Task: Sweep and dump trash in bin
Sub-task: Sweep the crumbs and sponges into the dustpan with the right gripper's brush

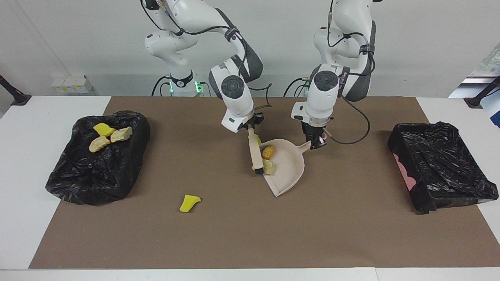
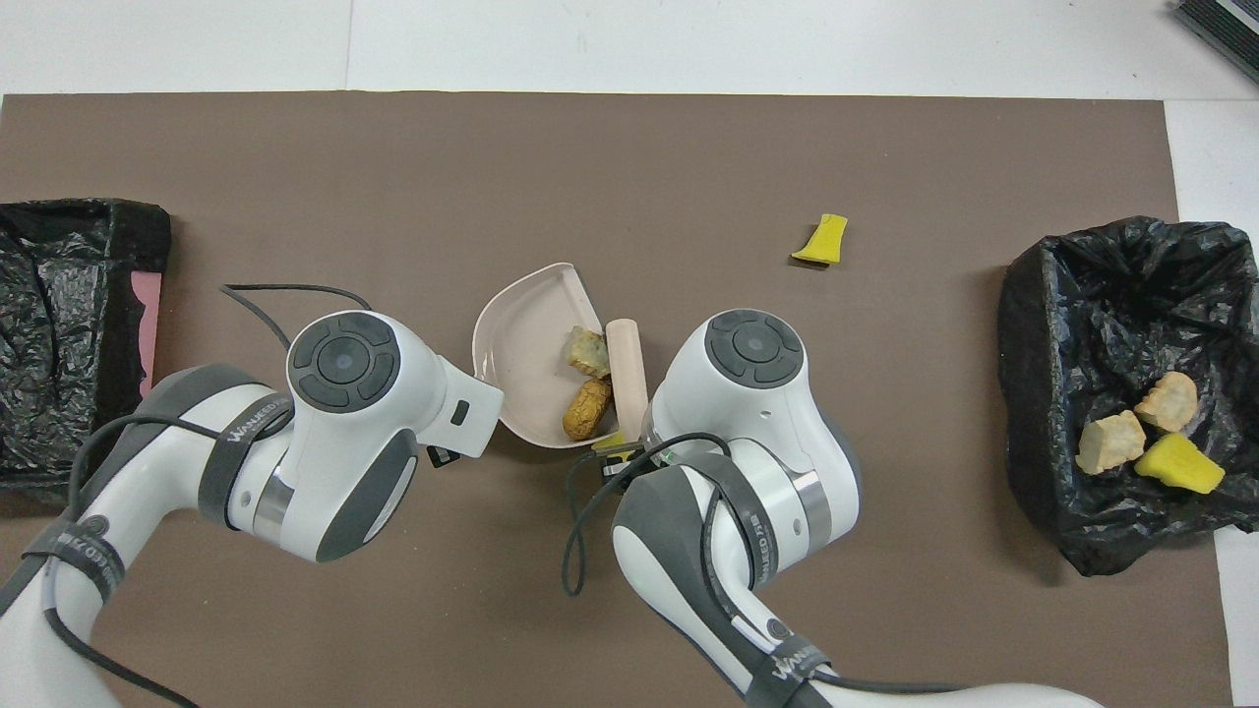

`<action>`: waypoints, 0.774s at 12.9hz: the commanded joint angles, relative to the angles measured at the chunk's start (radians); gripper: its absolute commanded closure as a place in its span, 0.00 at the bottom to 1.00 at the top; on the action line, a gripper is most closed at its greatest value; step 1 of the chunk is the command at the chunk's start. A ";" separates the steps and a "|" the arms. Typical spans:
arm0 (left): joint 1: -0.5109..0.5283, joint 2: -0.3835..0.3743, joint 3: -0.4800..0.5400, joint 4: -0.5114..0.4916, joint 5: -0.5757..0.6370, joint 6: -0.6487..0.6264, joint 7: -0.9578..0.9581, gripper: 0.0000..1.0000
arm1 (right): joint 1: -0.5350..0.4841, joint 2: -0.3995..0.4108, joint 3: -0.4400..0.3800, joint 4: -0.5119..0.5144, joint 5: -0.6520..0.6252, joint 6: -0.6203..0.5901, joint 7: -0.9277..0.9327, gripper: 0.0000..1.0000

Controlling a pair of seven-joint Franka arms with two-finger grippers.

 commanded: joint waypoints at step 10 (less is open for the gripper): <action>-0.001 -0.029 0.011 -0.039 0.017 0.030 0.048 1.00 | -0.146 -0.010 -0.002 0.126 -0.059 -0.235 -0.064 1.00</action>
